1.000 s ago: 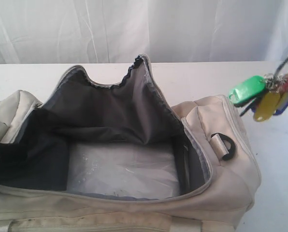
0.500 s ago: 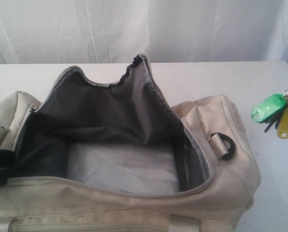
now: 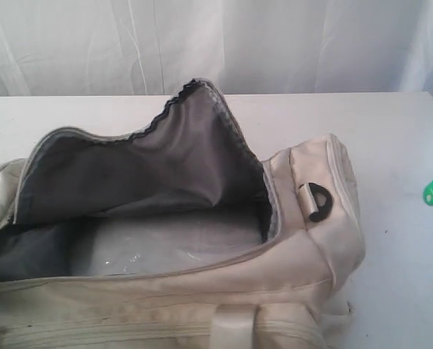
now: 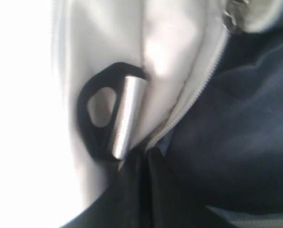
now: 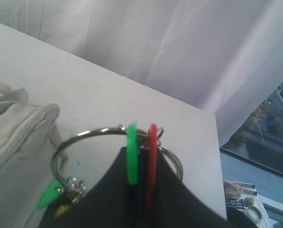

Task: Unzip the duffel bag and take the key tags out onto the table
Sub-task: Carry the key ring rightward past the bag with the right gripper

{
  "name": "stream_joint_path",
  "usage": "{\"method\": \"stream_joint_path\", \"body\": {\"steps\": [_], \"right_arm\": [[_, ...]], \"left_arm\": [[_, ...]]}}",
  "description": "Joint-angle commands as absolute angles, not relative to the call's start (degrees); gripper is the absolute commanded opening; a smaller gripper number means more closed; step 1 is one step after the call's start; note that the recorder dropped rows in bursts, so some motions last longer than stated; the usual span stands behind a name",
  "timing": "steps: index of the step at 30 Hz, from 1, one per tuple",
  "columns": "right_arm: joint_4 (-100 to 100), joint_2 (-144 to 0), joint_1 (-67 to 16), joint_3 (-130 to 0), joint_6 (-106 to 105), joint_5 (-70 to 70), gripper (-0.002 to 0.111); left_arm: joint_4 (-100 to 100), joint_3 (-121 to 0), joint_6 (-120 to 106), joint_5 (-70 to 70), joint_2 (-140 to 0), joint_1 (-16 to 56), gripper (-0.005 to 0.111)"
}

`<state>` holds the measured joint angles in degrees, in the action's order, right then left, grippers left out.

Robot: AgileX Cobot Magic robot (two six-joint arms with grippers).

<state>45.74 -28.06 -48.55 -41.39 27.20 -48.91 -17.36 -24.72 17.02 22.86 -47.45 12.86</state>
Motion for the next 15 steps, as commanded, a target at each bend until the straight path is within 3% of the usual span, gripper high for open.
{"method": "stream_joint_path", "body": {"steps": [1,15], "right_arm": [[46.17,-27.53,-48.49,-41.2,26.74,-47.9,0.0],[44.33,-27.63,-48.49,-28.93,31.56,-37.05,0.0]], "left_arm": [[-37.91,-26.81,32.88,32.75,-47.29,12.71,0.0],[-48.69,-38.12,34.28,42.23,-47.29,12.71,0.0]]}}
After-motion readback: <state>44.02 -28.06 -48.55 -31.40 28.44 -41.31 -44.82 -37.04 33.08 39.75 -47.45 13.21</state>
